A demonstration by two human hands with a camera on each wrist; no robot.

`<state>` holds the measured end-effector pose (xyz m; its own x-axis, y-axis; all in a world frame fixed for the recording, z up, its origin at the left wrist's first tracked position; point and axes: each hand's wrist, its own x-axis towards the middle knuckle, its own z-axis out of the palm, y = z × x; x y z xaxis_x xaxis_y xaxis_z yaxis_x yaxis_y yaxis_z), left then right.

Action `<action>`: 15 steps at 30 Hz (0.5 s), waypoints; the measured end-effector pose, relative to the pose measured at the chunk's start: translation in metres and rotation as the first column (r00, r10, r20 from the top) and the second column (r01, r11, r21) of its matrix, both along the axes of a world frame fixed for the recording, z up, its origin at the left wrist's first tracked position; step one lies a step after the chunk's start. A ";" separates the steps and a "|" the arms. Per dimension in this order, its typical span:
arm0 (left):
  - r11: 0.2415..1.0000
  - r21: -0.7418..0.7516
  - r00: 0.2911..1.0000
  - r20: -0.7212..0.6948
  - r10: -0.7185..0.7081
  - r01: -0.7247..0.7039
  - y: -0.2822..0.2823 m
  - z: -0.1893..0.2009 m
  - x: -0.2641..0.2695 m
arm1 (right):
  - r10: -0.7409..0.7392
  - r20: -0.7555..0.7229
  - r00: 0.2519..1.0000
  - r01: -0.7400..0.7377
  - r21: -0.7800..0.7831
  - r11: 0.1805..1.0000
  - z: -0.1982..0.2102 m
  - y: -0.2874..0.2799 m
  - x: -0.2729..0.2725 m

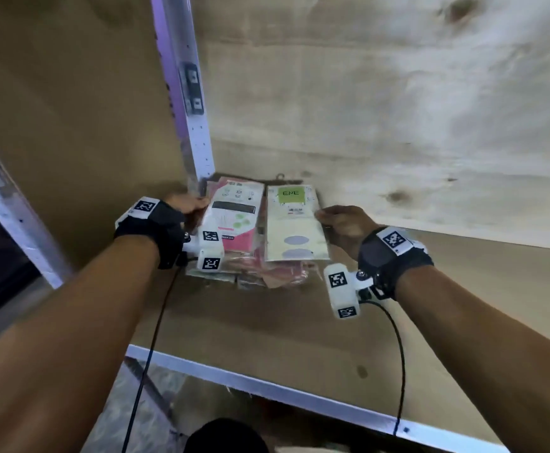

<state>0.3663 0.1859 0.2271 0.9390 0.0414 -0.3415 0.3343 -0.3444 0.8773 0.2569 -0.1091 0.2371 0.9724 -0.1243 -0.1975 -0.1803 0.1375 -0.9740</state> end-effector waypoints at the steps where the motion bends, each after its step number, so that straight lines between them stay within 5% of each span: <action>1: 0.999 0.029 1.000 0.013 0.024 -0.025 0.003 -0.005 0.003 | -0.004 -0.022 1.000 0.004 -0.007 1.000 -0.005 0.005 0.007; 4: 0.984 0.130 0.990 0.095 0.107 -0.119 0.008 -0.016 0.010 | -0.021 -0.077 0.997 0.012 -0.113 0.994 -0.017 0.015 0.025; 10: 0.935 0.342 0.989 0.141 0.049 -0.095 -0.002 -0.017 0.012 | 0.013 -0.092 0.996 -0.036 -0.260 0.965 -0.029 0.026 0.036; 15: 0.953 0.267 0.975 0.203 0.090 -0.143 -0.007 -0.025 0.014 | 0.116 -0.097 0.988 -0.149 -0.499 0.854 -0.034 0.038 0.026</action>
<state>0.3798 0.1789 0.2017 0.9675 0.2227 -0.1197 0.2264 -0.5524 0.8022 0.2829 -0.0712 0.2034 0.9748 -0.0936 -0.2027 -0.2233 -0.3981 -0.8898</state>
